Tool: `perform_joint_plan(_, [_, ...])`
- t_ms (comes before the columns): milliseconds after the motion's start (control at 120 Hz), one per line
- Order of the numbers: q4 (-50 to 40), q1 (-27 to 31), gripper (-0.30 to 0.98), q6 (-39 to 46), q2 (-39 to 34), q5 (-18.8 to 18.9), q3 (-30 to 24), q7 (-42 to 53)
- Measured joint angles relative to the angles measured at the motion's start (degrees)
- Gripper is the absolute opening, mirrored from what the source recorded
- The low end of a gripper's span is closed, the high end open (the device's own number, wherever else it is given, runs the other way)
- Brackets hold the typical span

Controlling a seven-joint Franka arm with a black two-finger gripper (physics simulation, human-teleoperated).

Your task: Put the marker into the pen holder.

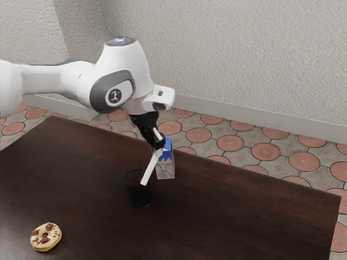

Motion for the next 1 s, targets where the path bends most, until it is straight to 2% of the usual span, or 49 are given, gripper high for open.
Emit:
perform_joint_plan(92, [-3.1, -7.1, -0.08, 3.9, -2.5, -0.2, 3.6, 2.4])
perform_joint_plan(125, [-4.4, -7.6, -0.08, 5.2, -3.6, -0.2, 4.9, 3.4])
perform_joint_plan(158, [-5.2, -4.9, -0.08, 6.3, -4.5, -0.2, 5.9, 4.3])
perform_joint_plan(250, [-6.3, 9.4, -0.07, 8.6, -6.0, -0.1, 8.2, 7.0])
perform_joint_plan(308, [-6.8, 12.4, -0.07, 9.8, -6.2, -0.1, 8.6, 8.5])
perform_joint_plan(758, [-10.8, 3.0, -0.07, 14.5, -5.5, -0.3, 8.8, 15.3])
perform_joint_plan(1000, [-10.5, 1.1, -0.06, 16.5, -3.3, -0.5, 8.5, 16.5])
